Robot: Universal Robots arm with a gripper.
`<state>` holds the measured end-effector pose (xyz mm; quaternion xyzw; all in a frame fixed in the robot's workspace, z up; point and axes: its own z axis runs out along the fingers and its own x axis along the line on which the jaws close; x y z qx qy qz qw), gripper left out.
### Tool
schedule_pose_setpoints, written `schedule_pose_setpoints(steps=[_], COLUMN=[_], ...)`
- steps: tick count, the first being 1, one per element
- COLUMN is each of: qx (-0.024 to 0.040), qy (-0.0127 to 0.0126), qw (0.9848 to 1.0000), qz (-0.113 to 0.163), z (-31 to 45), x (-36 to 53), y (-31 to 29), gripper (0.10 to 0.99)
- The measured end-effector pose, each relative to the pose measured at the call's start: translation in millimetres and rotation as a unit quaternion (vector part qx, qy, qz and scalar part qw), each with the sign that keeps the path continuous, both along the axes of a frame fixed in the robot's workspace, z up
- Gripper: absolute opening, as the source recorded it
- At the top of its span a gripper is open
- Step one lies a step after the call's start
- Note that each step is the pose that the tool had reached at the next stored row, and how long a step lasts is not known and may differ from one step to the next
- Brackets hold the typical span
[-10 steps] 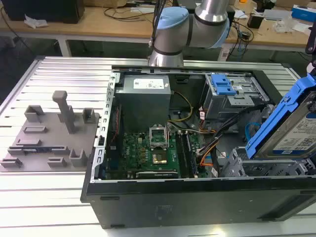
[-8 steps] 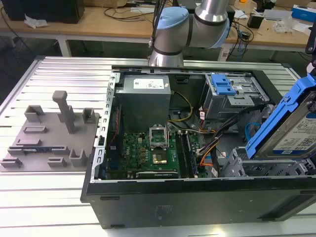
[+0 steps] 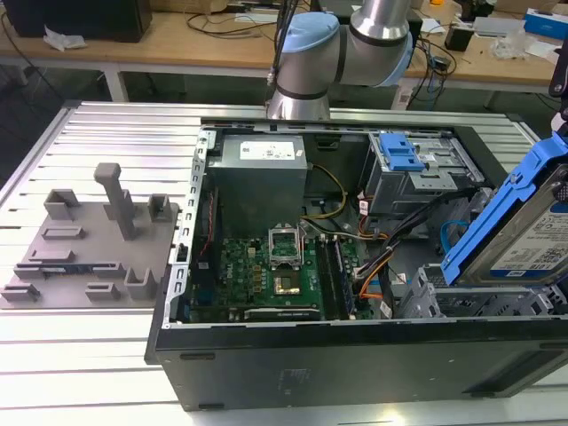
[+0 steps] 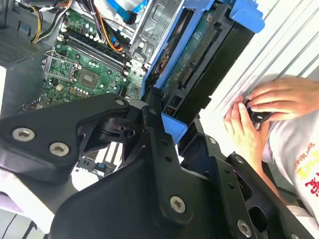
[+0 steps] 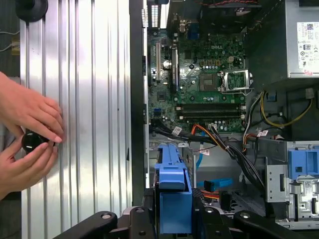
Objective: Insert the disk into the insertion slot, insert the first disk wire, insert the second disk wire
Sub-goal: 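Insert the disk into the insertion slot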
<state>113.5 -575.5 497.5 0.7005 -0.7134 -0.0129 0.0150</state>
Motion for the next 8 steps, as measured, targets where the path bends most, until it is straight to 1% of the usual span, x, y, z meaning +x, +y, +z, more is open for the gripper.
schedule_pose_setpoints(steps=[4,5,6,7,8], qx=[-0.0001,-0.0001,0.0,0.0001,0.0001], qy=[0.0,-0.0033,-0.0114,-0.0268,-0.0279], qw=[1.0,1.0,0.9999,0.9996,0.9996], qz=[0.0,0.0,0.0,0.0,-0.001], z=[0.0,0.0,-0.1,-0.3,-0.9], x=[0.0,-0.1,-0.4,-1.8,-2.5], y=[0.0,0.0,0.0,0.0,0.0], gripper=[0.365,0.365,0.365,0.365,0.365])
